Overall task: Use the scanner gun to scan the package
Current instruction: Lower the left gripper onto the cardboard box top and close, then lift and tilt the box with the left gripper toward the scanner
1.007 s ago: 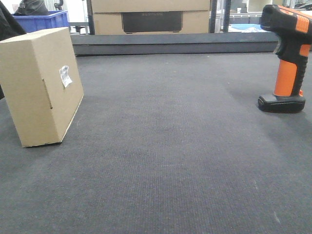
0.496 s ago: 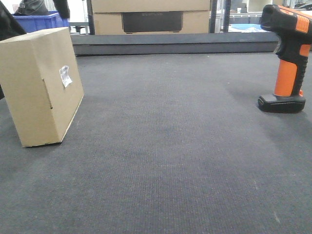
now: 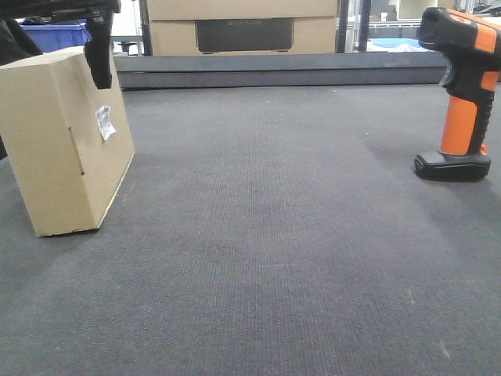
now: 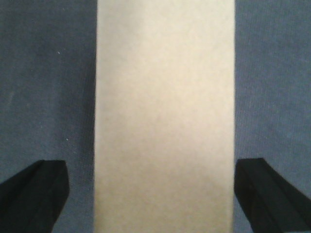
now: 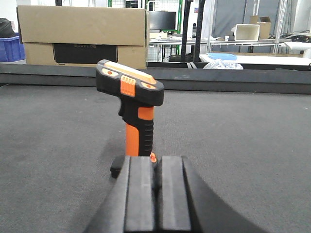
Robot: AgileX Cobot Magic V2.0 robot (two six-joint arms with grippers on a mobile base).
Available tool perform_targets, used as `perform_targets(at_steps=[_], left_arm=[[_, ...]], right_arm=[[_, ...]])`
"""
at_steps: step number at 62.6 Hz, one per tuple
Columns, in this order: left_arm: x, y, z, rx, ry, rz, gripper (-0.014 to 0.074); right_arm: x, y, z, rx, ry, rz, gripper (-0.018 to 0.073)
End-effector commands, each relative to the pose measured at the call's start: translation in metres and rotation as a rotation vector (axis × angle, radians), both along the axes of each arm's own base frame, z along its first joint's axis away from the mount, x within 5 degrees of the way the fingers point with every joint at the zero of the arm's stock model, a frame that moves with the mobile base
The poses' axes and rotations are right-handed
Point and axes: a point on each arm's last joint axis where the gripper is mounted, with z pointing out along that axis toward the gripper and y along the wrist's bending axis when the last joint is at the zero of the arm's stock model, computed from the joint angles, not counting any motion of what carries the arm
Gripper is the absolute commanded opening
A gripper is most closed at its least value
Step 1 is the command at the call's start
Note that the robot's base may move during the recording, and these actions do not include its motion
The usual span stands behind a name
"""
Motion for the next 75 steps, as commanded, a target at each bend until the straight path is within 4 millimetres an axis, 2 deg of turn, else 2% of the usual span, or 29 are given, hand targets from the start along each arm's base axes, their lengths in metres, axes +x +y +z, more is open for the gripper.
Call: perform_targets(at_steps=[1,40,47,50,54,63,67,75], left_arm=[[-0.004,-0.001,-0.001,-0.001,0.034,-0.003,0.0591],[-0.004,-0.005,-0.01,-0.006,0.098,-0.053,0.0591],[-0.005,-0.005,-0.01,-0.006,0.1,-0.052,0.056],[-0.005,-0.006,-0.01,-0.007,0.1,-0.052,0.051],[-0.005,-0.006,-0.01,-0.014,0.103,-0.052,0.0391],[-0.005,-0.006,-0.01,-0.014,0.103,-0.052,0.0077],[-0.005,-0.006,-0.009,-0.015,0.101,-0.052,-0.0098],[-0.005,-0.006,0.0,-0.015,0.094,-0.049,-0.0111]], right_arm=[[0.0,0.0,0.001,0.001,-0.018,-0.006,-0.0167],[0.0,0.0,0.001,0.001,-0.018,-0.006,-0.0167],[0.0,0.0,0.001,0.001,-0.018,-0.006,-0.0167],[0.0,0.0,0.001,0.001,-0.018,-0.006,-0.0167],[0.0,0.0,0.001,0.001,-0.018,-0.006,-0.0167],[0.0,0.0,0.001,0.001,-0.018,-0.006,-0.0167],[0.0,0.0,0.001,0.001,-0.018,-0.006,-0.0167],[0.0,0.0,0.001,0.001,-0.018,-0.006,-0.0167]])
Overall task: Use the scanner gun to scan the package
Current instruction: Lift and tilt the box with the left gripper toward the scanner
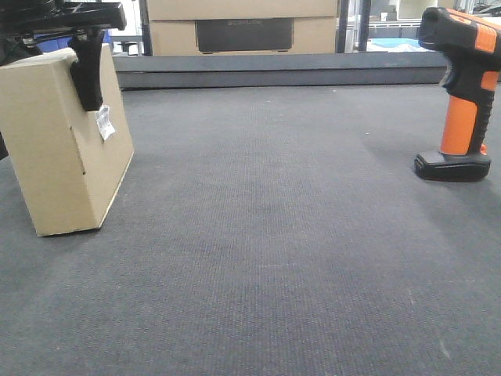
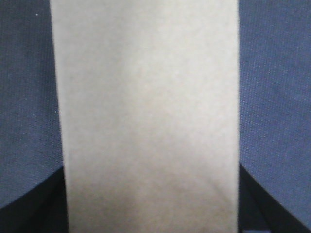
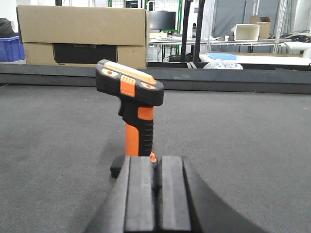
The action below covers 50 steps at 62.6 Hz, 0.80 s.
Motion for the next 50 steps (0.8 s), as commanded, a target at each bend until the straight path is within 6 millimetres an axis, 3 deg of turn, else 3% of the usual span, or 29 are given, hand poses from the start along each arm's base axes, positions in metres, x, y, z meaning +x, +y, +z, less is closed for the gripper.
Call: perform_targets(at_steps=[1,9,23,50], left_arm=[[-0.002,-0.002,0.012,-0.01,-0.011,-0.002,-0.0111],[-0.006,-0.003,0.032,-0.036,-0.028,-0.016,-0.0111],[-0.013,-0.02,0.052,-0.268,-0.093,-0.062,-0.0111],[-0.009,-0.048,0.014,-0.39,-0.118,-0.122,-0.0111]], right_arm=[[0.0,0.0,0.001,0.001,-0.018,-0.006,-0.0167],[0.0,0.0,0.001,0.001,-0.018,-0.006,-0.0167],[0.0,0.0,0.001,0.001,-0.018,-0.006,-0.0167],[0.0,0.0,0.001,0.001,-0.018,-0.006,-0.0167]])
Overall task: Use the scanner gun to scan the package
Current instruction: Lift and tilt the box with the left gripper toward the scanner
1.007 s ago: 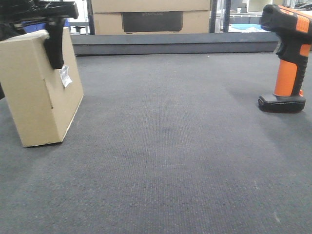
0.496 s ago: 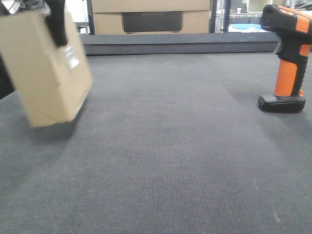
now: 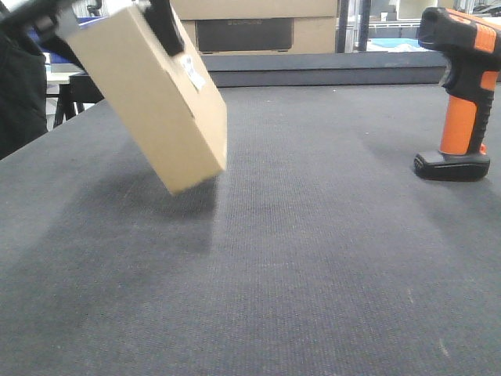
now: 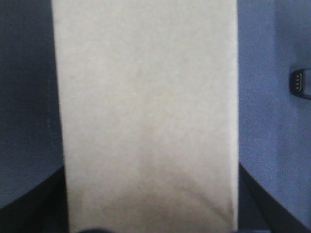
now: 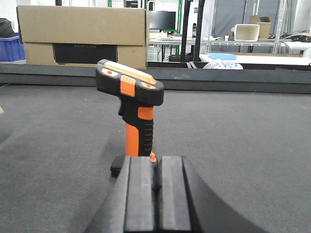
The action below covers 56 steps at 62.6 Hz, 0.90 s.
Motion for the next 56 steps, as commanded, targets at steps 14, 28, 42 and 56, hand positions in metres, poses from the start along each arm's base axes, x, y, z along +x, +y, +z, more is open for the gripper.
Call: perform_targets(at_steps=[14,28,42,56], left_arm=[[-0.001,-0.017,-0.003,-0.063,-0.036,-0.014,-0.0111],[-0.002,-0.023,-0.009,-0.076,0.01,-0.025,-0.0111],[-0.004,-0.022,-0.009,-0.072,0.027,-0.033,-0.0111],[-0.005,-0.023,-0.01,-0.063,0.031,-0.062,-0.0111]], right_arm=[[0.0,0.0,0.001,0.001,-0.018,-0.006,-0.0167],[0.0,0.0,0.002,0.001,-0.025,-0.007,-0.0167],[-0.005,-0.001,0.028,-0.009,-0.162,-0.015,-0.0167],[0.003,-0.001,0.078,-0.032,-0.106,-0.009,-0.0167]])
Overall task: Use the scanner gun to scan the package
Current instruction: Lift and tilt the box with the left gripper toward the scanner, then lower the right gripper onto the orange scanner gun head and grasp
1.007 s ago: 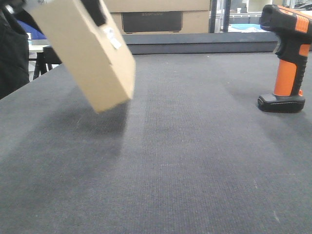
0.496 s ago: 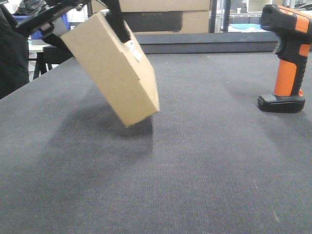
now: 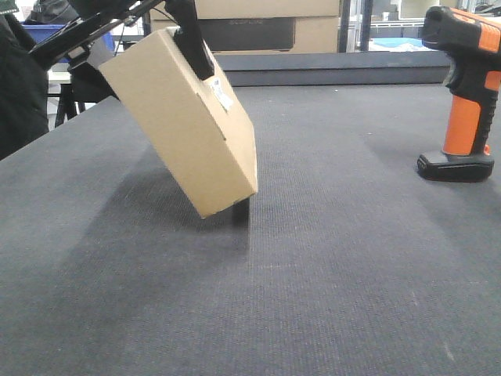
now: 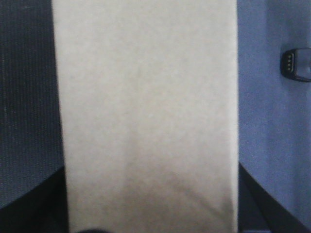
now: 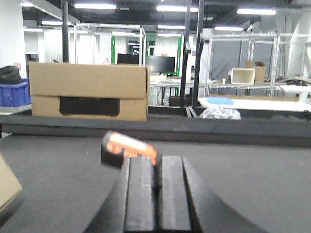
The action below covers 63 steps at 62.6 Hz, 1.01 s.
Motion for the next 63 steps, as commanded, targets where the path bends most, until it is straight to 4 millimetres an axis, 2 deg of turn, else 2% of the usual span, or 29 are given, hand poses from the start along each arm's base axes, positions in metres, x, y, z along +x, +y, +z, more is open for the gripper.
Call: perform_targets(at_steps=[1,8,17,25,34,44,53,63], left_arm=[[-0.002,-0.003,0.004,-0.019,-0.008,-0.009,-0.0111],[-0.002,-0.003,0.004,-0.019,-0.008,-0.009,-0.0111],[-0.001,-0.003,0.004,-0.022,-0.015,-0.006,-0.0111],[-0.001,-0.003,0.005,-0.026,-0.013,-0.006,-0.0111],[-0.002,-0.005,0.005,-0.052,-0.002,-0.001,-0.0111],[-0.002,-0.007,0.006,-0.077,-0.007,0.005,-0.0111],[0.0,-0.008,0.008,-0.099,-0.023,0.017,-0.0111],[0.0,-0.008,0.008,-0.099,-0.024,0.017,-0.0111]], right_arm=[[0.01,-0.001,0.015,-0.01,0.05,-0.006,-0.0167],[0.033,-0.003,0.018,-0.002,0.137,-0.008,-0.0167],[0.067,-0.007,0.004,0.008,0.26,-0.014,-0.0167],[0.082,-0.008,-0.008,0.015,0.355,-0.014,-0.0167],[0.093,-0.009,-0.013,0.022,0.364,-0.02,-0.0167],[0.115,-0.011,-0.016,0.178,0.275,-0.029,-0.0167],[0.14,-0.002,-0.035,0.163,0.318,0.014,-0.0167],[0.157,0.012,-0.055,0.206,0.369,0.042,-0.0154]])
